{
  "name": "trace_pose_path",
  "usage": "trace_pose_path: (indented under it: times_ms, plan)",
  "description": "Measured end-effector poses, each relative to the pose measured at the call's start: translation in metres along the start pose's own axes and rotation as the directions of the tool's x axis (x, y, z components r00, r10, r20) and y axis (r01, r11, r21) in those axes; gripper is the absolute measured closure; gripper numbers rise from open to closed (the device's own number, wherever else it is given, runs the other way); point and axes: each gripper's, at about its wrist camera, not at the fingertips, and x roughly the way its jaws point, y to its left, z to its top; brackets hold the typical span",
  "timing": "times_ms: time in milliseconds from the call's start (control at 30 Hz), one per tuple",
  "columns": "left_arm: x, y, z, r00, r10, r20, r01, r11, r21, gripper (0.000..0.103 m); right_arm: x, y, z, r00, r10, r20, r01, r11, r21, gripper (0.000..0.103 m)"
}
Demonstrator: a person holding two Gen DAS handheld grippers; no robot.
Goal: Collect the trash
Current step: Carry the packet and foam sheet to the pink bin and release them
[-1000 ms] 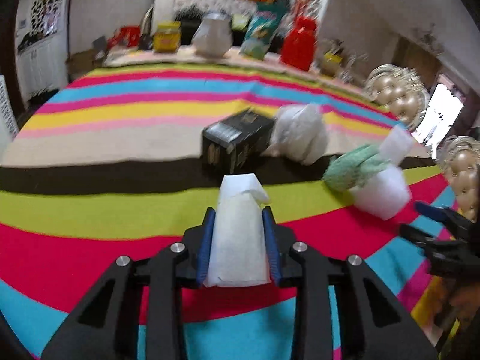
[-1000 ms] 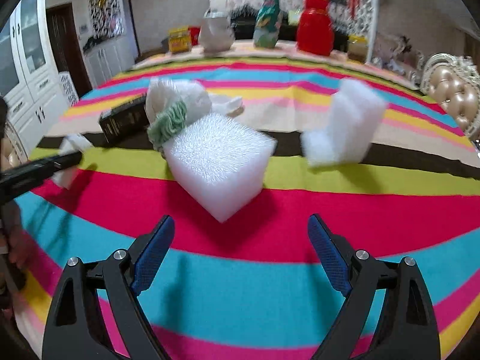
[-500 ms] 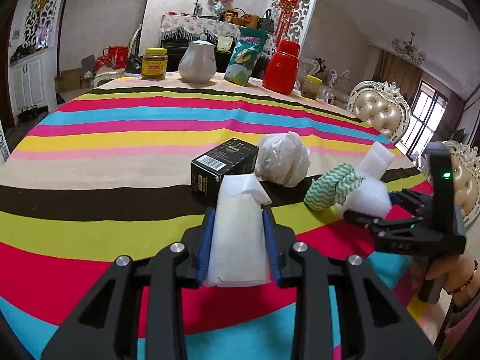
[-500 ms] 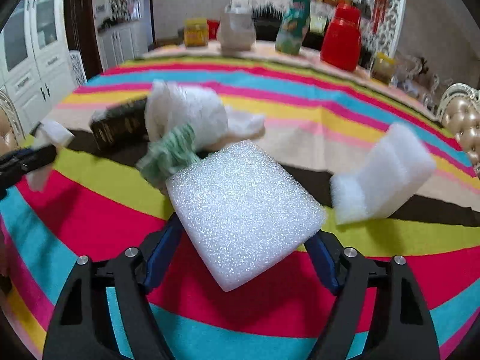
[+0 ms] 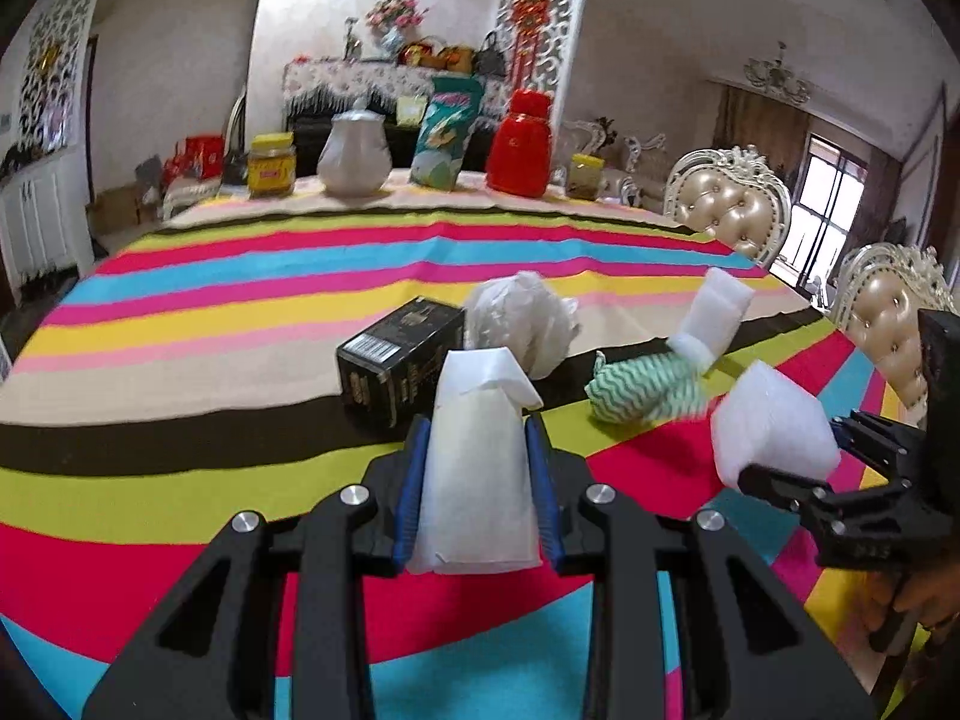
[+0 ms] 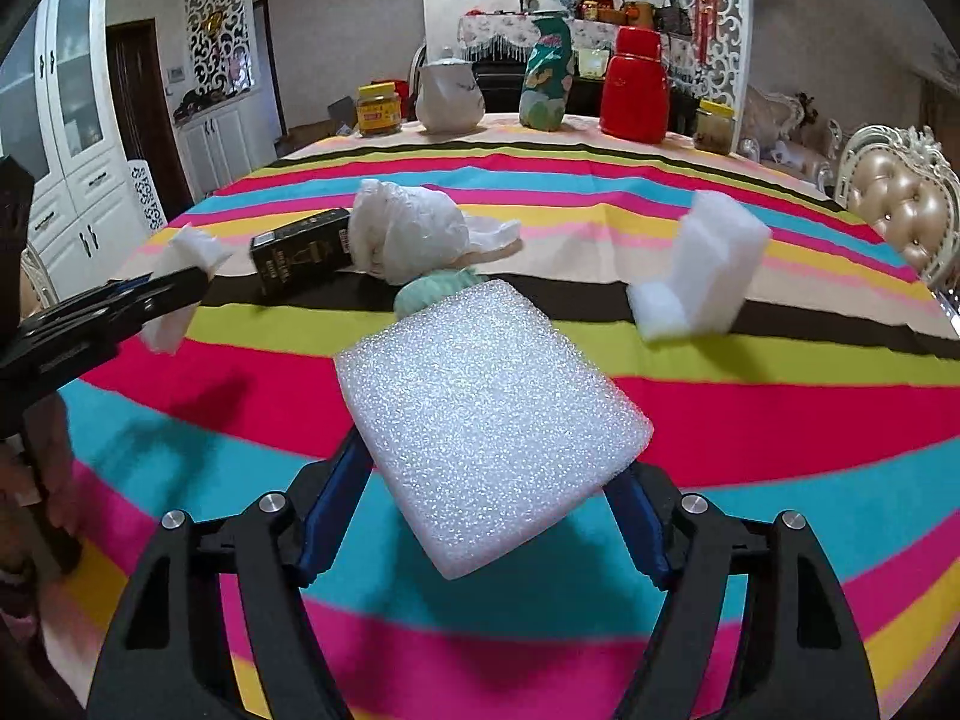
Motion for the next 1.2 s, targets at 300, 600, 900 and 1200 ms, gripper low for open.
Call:
trace_pose_path:
  times_ms: [300, 600, 900, 1200]
  plan:
    - [-0.012, -0.045, -0.008, 0.996, -0.087, 0.009, 0.086, 0.991, 0.1, 0.072, -0.046, -0.014, -0.035, 0.999, -0.036, 0.029, 0.035, 0.998, 0.05, 0.031]
    - [-0.033, -0.117, -0.028, 0.984, -0.178, -0.022, 0.178, 0.955, 0.236, 0.072, -0.085, -0.042, -0.062, 0.994, -0.086, 0.06, 0.079, 0.991, 0.111, 0.031]
    - [-0.046, -0.153, -0.047, 0.974, -0.22, -0.052, 0.226, 0.931, 0.288, 0.072, -0.11, -0.056, -0.081, 0.987, -0.136, 0.088, 0.121, 0.98, 0.159, 0.03]
    - [-0.055, -0.178, -0.056, 0.97, -0.239, -0.045, 0.242, 0.92, 0.307, 0.071, -0.145, -0.065, -0.096, 0.961, -0.239, 0.142, 0.211, 0.959, 0.188, 0.03]
